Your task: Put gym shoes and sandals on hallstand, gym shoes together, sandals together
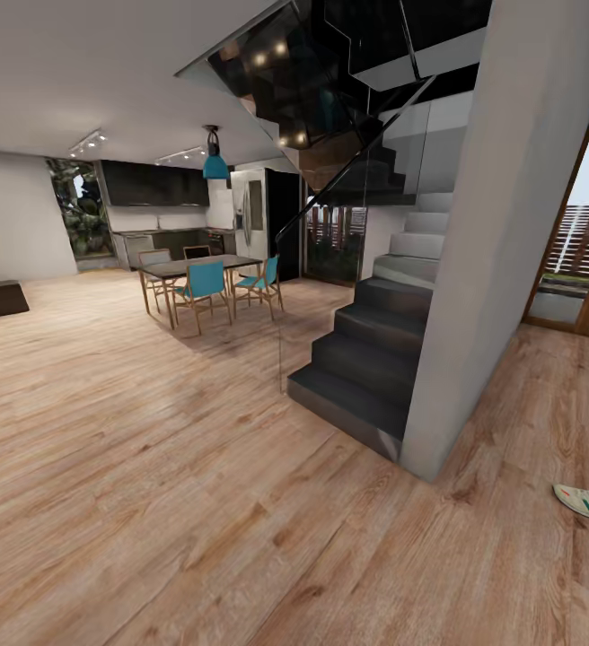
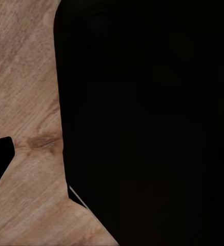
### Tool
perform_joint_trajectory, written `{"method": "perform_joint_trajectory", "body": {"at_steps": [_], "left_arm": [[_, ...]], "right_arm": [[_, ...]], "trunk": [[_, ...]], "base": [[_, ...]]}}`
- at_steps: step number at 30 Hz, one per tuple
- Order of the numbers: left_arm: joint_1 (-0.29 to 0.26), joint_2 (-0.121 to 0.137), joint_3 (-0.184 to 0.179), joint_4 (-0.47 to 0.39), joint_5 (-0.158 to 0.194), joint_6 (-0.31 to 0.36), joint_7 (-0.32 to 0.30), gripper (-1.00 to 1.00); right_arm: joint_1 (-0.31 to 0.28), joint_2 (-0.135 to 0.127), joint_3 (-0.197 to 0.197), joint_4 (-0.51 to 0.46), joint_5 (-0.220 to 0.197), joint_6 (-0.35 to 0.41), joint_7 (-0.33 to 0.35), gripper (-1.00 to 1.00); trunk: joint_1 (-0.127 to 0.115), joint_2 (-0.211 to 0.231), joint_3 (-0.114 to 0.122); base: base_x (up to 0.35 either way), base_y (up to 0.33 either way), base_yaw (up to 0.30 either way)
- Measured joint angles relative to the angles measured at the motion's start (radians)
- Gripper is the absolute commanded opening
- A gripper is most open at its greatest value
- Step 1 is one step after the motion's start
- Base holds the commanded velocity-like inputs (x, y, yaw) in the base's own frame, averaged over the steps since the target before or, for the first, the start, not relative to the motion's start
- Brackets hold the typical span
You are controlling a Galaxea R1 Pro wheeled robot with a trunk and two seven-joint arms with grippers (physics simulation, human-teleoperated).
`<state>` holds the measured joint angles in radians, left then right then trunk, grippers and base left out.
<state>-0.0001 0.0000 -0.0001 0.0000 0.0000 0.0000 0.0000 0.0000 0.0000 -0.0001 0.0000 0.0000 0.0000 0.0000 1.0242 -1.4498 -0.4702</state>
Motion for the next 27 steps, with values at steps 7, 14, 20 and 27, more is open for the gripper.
{"method": "perform_joint_trajectory", "body": {"at_steps": [7,14,20,27], "left_arm": [[-0.005,-0.001,0.002,-0.005,0.002,-0.005,-0.008,1.00],[-0.005,-0.001,0.002,-0.007,0.002,-0.005,-0.008,1.00],[-0.005,-0.001,0.002,-0.007,0.002,-0.004,-0.009,1.00],[-0.005,-0.001,0.002,-0.007,0.002,-0.005,-0.009,1.00]], "right_arm": [[-0.011,-0.001,0.001,-0.002,0.006,0.000,0.004,1.00],[-0.011,-0.001,0.004,-0.002,-0.001,0.000,0.002,1.00],[-0.011,-0.001,0.003,-0.002,-0.002,0.000,0.002,1.00],[-0.011,-0.001,0.003,-0.001,-0.003,0.000,0.002,1.00]], "trunk": [[0.001,0.000,0.000],[0.001,0.000,0.000],[0.001,0.000,0.000],[0.001,0.000,0.000]], "base": [[0.000,0.000,-0.013],[0.000,0.000,-0.001],[0.000,0.000,-0.006],[0.000,0.000,-0.171]]}}
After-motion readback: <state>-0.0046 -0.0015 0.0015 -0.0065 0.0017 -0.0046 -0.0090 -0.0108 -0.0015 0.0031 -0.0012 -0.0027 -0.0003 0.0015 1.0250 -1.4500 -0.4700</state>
